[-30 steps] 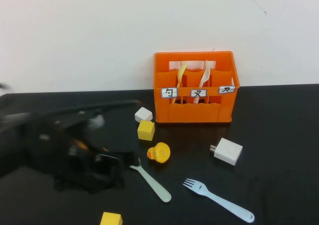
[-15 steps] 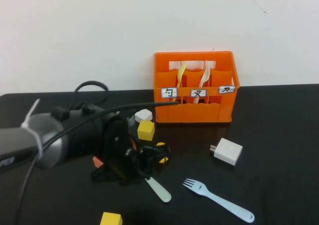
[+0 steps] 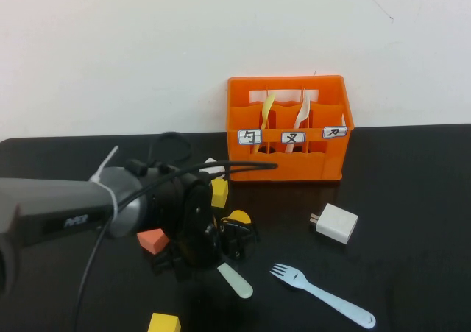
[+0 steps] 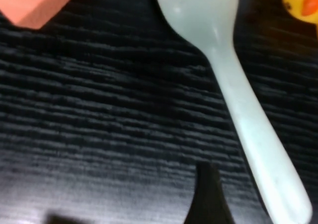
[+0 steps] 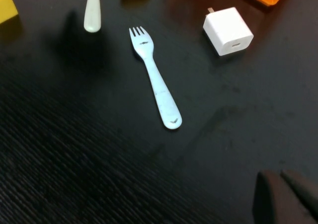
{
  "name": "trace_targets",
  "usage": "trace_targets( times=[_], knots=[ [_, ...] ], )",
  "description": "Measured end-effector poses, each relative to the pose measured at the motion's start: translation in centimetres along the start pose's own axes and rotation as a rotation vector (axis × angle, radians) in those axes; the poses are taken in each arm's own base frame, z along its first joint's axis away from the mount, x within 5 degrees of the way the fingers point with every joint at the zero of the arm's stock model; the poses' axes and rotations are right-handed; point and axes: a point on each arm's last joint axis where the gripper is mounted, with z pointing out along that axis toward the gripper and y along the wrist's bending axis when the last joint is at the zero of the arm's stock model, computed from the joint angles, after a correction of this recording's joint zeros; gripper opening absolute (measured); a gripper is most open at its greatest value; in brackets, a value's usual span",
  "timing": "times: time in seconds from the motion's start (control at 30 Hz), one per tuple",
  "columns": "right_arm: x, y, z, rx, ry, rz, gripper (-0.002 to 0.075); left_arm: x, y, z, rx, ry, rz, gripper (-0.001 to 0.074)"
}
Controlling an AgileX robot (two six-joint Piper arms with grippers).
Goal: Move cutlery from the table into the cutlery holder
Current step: Pick up the spoon
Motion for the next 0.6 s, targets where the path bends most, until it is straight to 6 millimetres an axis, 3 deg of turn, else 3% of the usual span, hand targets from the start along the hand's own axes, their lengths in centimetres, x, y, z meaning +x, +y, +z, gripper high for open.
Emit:
trace_targets(
  times=[0.37, 0.6],
  knots=[
    [0.0, 0.0, 0.0, -0.001, -0.001, 0.001, -0.0002, -0.7, -0.7, 2.8, -0.029, 0.021, 0.005, 0.0426],
    [0.0, 0.0, 0.0, -0.001, -0.001, 0.0, -0.0002, -1.4, -1.2, 3.4, -0.088, 0.043, 0.043, 0.0426]
  ],
)
